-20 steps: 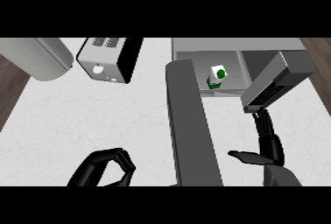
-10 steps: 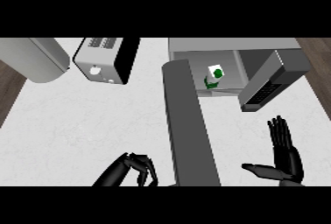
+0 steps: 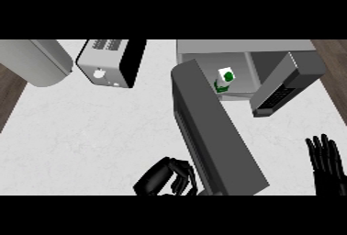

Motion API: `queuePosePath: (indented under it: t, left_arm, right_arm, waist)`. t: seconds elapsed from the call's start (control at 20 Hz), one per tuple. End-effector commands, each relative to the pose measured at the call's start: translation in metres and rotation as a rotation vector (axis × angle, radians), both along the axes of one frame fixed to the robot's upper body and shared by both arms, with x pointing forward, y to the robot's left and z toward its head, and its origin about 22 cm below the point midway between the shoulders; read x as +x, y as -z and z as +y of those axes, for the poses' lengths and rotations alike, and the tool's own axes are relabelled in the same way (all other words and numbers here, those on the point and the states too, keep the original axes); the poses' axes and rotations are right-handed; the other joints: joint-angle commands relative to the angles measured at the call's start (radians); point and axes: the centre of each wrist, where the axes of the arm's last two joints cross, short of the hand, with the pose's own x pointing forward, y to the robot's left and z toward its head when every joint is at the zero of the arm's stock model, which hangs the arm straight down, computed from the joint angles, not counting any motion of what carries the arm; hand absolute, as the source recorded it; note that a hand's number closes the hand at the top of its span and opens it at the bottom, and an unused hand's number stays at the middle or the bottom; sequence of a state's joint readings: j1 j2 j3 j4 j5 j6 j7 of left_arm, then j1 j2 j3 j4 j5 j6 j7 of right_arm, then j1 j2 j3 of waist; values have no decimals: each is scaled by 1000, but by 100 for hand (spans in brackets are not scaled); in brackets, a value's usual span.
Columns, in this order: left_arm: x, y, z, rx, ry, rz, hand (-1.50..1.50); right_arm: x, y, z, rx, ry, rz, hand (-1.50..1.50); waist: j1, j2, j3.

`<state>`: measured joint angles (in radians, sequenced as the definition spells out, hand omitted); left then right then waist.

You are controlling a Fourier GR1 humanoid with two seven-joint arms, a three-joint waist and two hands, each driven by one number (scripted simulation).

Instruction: Pick up the milk, place it into the microwave and close the microwave

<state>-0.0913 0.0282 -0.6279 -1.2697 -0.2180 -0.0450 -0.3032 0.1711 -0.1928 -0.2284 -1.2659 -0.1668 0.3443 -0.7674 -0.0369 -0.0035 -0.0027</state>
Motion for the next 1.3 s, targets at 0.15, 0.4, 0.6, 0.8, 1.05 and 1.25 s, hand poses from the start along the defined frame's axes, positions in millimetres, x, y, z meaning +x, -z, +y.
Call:
queuePosePath:
  t: [0.15, 0.4, 0.6, 0.8, 1.05, 1.25]
  left_arm:
    - [9, 2, -55, 40, 61, 0, 150]
    - [18, -4, -71, 68, 28, -79, 150]
    - [38, -21, -79, 70, -14, -73, 150]
    - [48, -34, -85, 45, -84, -108, 150]
    - [60, -53, -82, -184, -226, -145, -150]
    - [71, -62, -85, -219, -264, -175, -150]
  right_arm:
    - [-13, -29, 14, 46, -93, -62, -150]
    - [-7, -64, 8, 31, -160, -96, -150]
    - [-3, -76, -1, 11, -216, -102, -150]
    - [0, -86, 8, 3, -274, -124, -150]
    - [1, -98, 4, -3, -264, -170, -150]
    - [8, -105, 6, 6, -301, -191, -150]
  waist:
    - [-11, 8, 0]
    - [-50, 13, -2]
    - [-99, 24, -3]
    - [-141, 30, -4]
    - [-185, 44, -11]
    - [-215, 55, -8]
